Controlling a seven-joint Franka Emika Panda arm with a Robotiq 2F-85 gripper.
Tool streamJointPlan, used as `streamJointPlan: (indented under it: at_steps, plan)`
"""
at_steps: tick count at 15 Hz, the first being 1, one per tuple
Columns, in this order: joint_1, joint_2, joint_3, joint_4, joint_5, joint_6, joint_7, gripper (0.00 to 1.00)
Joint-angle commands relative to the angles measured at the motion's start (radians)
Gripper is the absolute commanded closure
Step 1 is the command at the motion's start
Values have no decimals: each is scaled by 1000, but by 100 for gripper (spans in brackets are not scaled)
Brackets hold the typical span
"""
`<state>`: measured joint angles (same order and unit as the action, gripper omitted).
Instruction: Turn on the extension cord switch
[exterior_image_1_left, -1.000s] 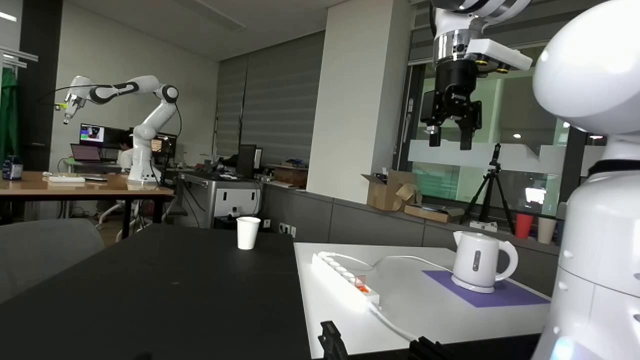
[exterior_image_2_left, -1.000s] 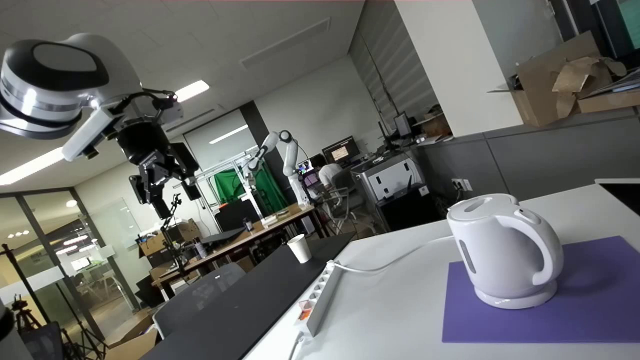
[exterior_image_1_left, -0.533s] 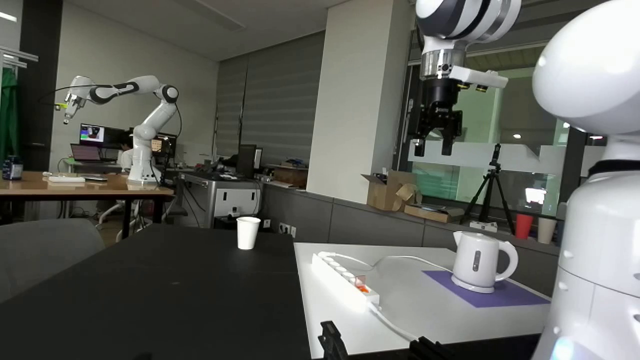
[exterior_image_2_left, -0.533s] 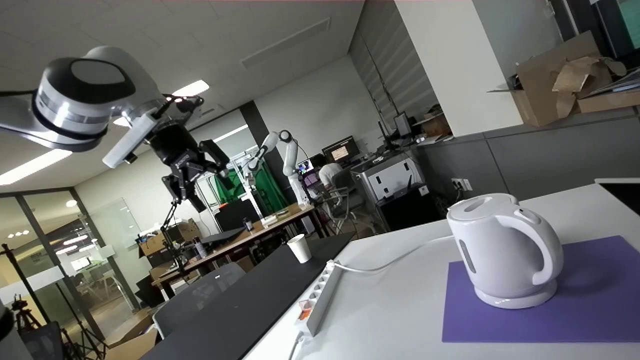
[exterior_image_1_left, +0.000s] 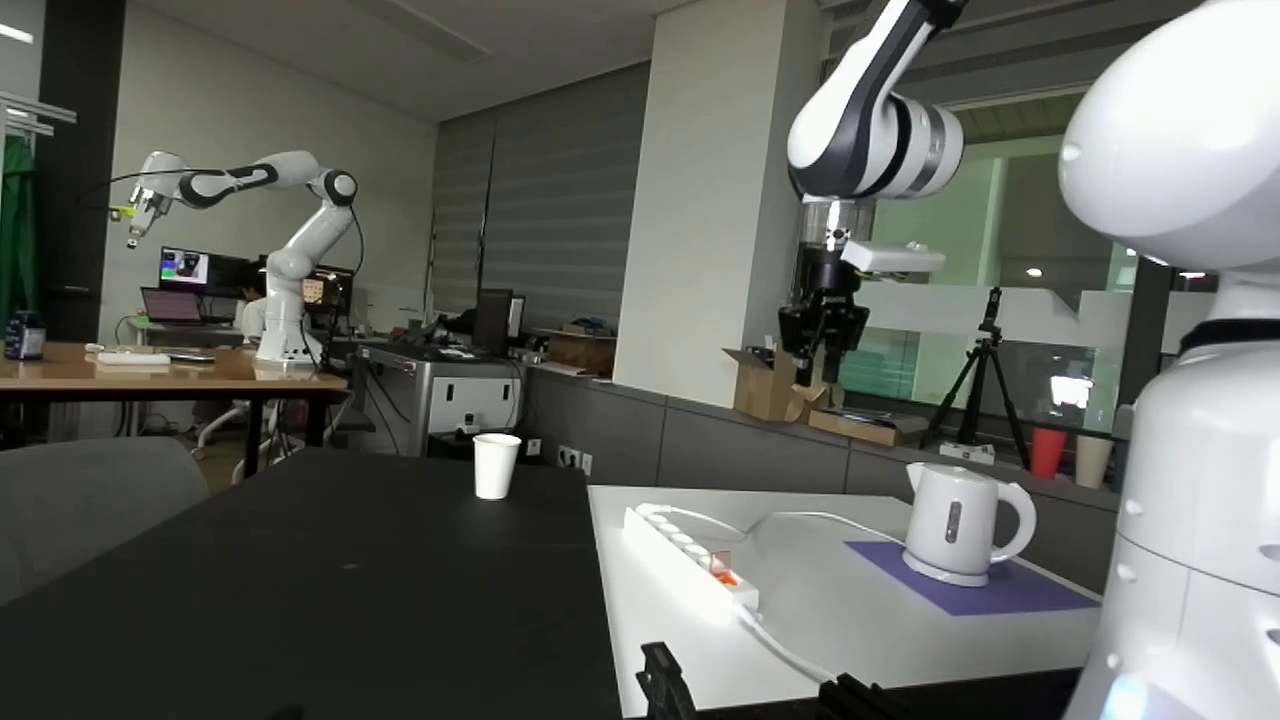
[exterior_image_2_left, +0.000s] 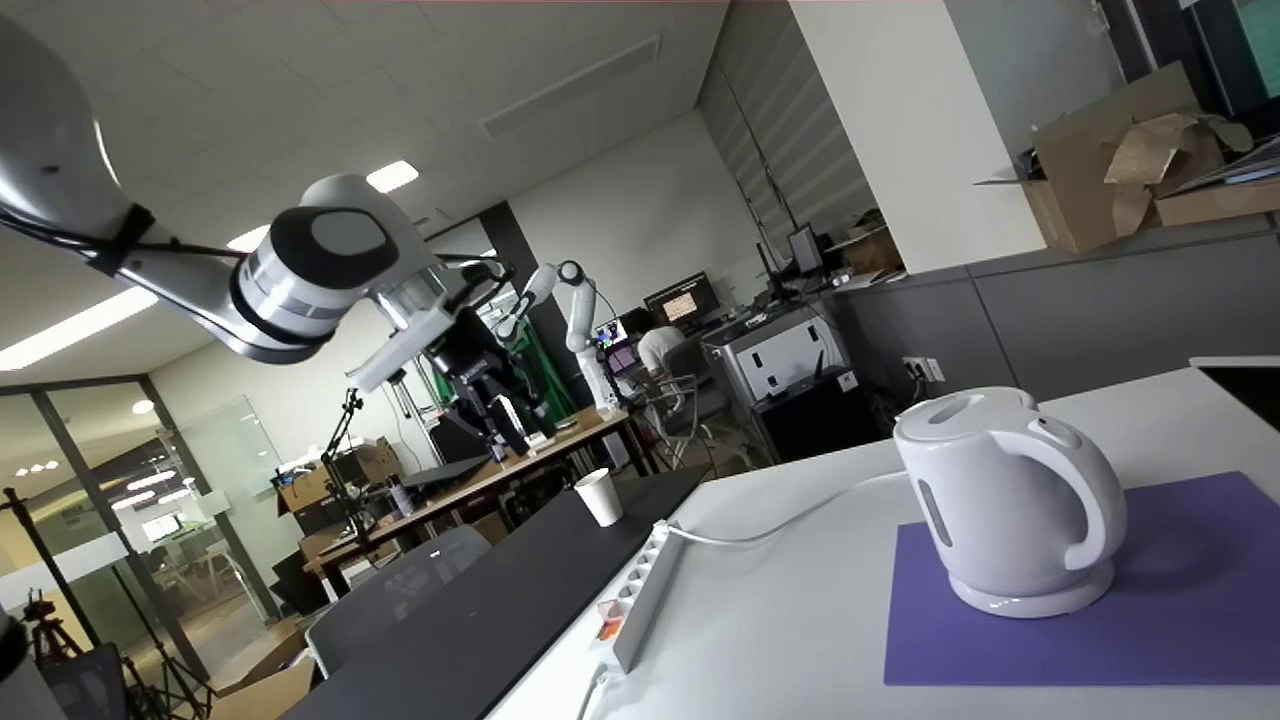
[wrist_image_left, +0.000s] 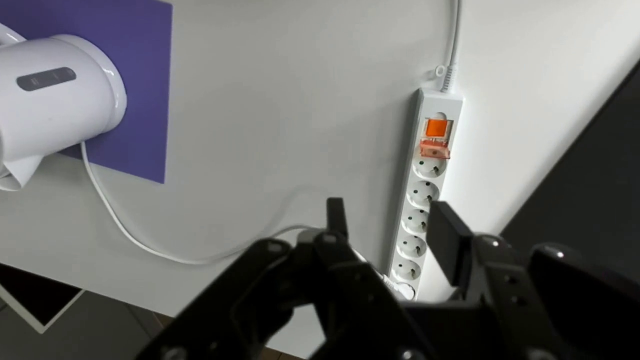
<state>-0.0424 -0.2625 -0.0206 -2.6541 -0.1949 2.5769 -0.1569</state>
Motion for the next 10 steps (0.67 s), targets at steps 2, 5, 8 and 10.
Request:
streamJointPlan:
  at_steps: [2, 5, 8, 10]
  plan:
    - [15, 164, 32, 76, -2, 100, 90, 89]
    - [38, 229, 60, 103, -10, 126, 128, 100]
    - [67, 274, 79, 126, -5, 120, 153, 100]
    - [80, 299, 83, 150, -23, 70, 183, 100]
